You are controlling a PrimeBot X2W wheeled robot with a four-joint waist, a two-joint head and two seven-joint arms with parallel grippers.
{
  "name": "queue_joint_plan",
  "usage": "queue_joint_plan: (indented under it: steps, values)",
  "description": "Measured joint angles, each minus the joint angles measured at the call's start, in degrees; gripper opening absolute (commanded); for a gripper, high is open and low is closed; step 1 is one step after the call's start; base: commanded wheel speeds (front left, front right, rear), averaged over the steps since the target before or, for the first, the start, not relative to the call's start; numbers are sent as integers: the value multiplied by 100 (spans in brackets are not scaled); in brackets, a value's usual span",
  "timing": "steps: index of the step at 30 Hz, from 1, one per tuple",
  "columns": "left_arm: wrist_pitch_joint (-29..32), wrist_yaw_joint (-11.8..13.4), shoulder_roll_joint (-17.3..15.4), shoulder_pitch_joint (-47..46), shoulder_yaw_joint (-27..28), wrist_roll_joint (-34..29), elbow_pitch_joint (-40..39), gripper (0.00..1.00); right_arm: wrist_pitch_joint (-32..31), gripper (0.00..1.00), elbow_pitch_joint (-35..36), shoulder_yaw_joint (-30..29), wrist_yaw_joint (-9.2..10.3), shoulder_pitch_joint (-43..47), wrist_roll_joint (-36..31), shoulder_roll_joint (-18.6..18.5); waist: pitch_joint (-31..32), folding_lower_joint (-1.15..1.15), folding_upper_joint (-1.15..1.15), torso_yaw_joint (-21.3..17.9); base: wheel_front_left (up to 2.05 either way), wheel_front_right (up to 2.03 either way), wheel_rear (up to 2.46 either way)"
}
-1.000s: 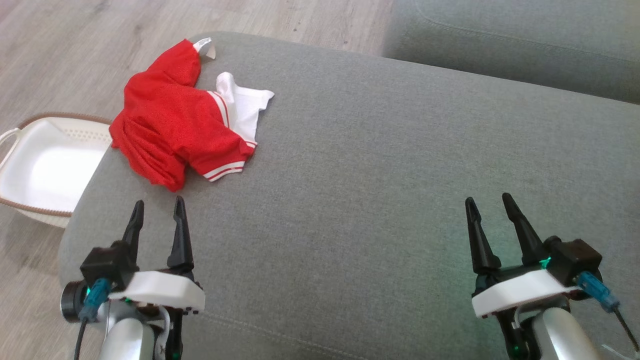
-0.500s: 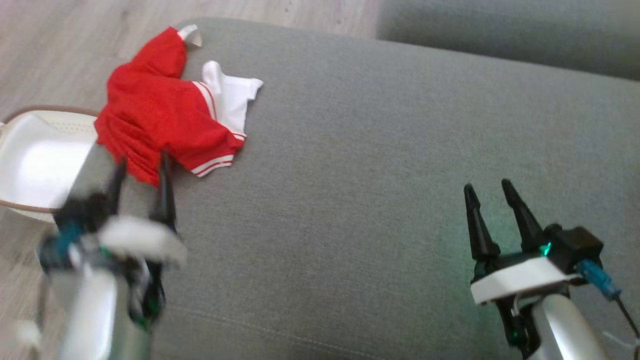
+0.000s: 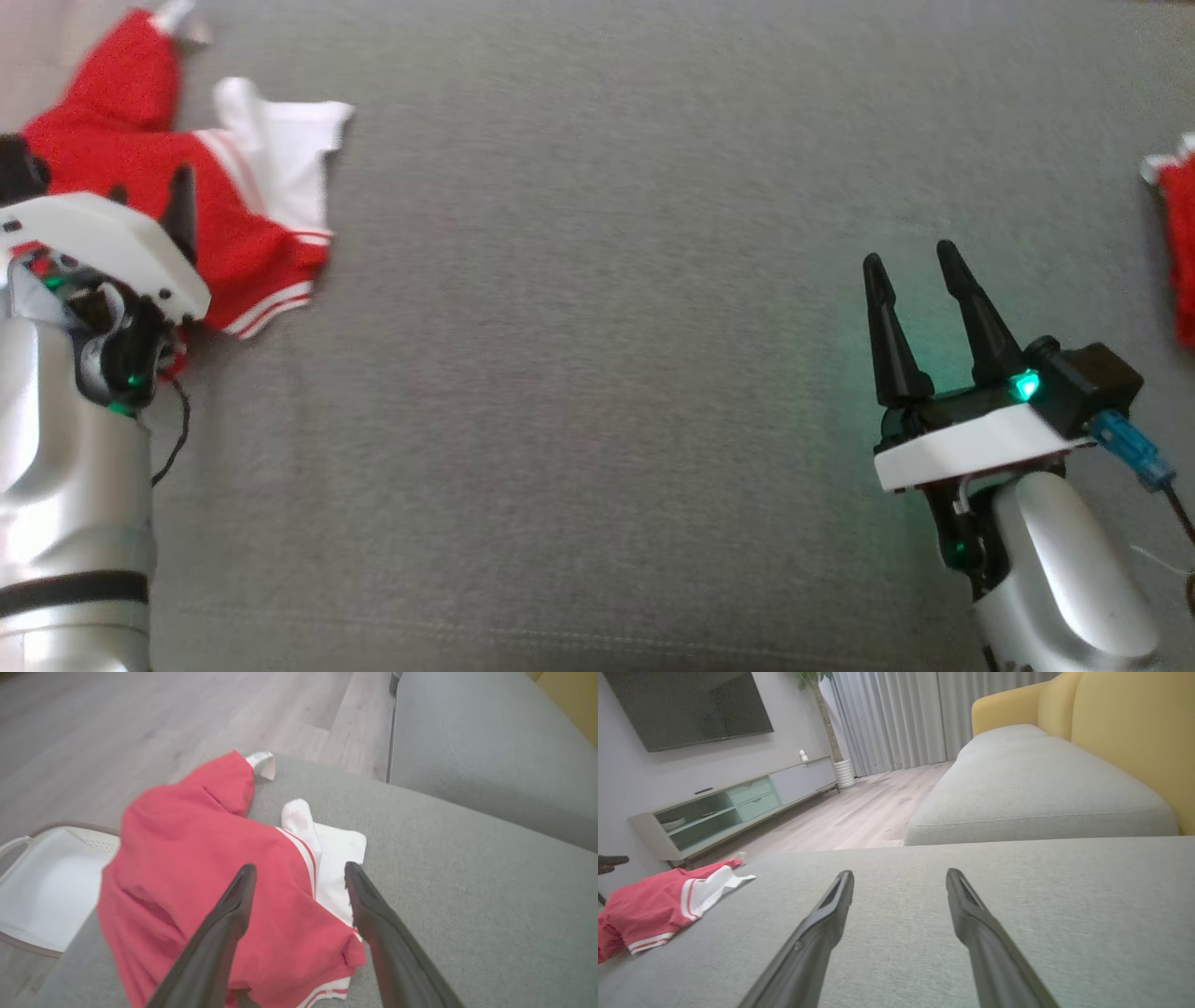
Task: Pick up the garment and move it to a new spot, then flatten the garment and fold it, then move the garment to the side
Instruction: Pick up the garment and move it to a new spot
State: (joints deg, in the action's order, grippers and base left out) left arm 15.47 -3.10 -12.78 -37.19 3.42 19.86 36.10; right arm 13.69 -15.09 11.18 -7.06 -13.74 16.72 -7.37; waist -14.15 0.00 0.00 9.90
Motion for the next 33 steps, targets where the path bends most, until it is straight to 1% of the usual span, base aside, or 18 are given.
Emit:
queue_joint_plan:
  steps: [3,5,8,12,14,15,16,17,18,22,27,30,31,33]
  values:
    - [255,-73,-40,-135,32,107,610,100,2,100,-10,-2,0,-46,5,-25,-162,0,0,-225,0,0,0]
    - [423,-188,-38,-192,8,189,991,100,10,100,-25,-1,0,-87,54,-55,-274,0,0,-346,0,0,0]
    - [599,-260,-48,-204,-79,249,1477,100,45,100,-67,30,0,-210,97,-63,-421,0,0,-494,0,0,0]
    - [732,-377,-199,-450,-121,345,1804,100,51,100,-99,107,0,-360,137,-64,-553,0,0,-640,0,0,0]
    - [764,-388,-250,-547,-153,367,1928,100,51,100,-132,107,0,-364,145,-65,-587,0,0,-684,0,0,0]
    - [762,-399,-274,-570,-171,411,1973,90,51,100,-159,104,0,-363,147,-67,-591,0,0,-695,0,0,0]
    - [757,-400,-287,-578,-188,450,1996,61,51,100,-189,100,0,-363,168,-71,-585,0,0,-696,0,0,0]
    - [720,-401,-294,-581,-222,474,2026,24,51,100,-204,100,0,-363,193,-73,-575,0,0,-693,0,0,0]
    - [656,-403,-305,-581,-258,495,2074,0,52,100,-216,99,0,-363,203,-73,-560,0,0,-688,0,0,0]
    - [523,-403,-305,-590,-380,579,2184,0,52,100,-255,85,0,-363,203,-71,-475,0,0,-653,0,0,0]
    - [397,-402,-312,-559,-771,720,2170,0,67,100,-325,85,0,-354,203,-66,-300,0,0,-608,0,0,0]
    - [290,-403,-355,-526,-1038,805,2009,0,67,100,-358,83,0,-344,203,-57,-155,0,0,-594,0,0,0]
    - [290,-403,-355,-526,-1038,805,2009,0,67,100,-358,83,0,-344,203,-57,-155,0,0,-594,0,0,0]
    - [245,-403,-445,-533,-1250,818,1752,0,68,100,-389,82,0,-314,203,-41,-34,0,0,-591,0,0,0]
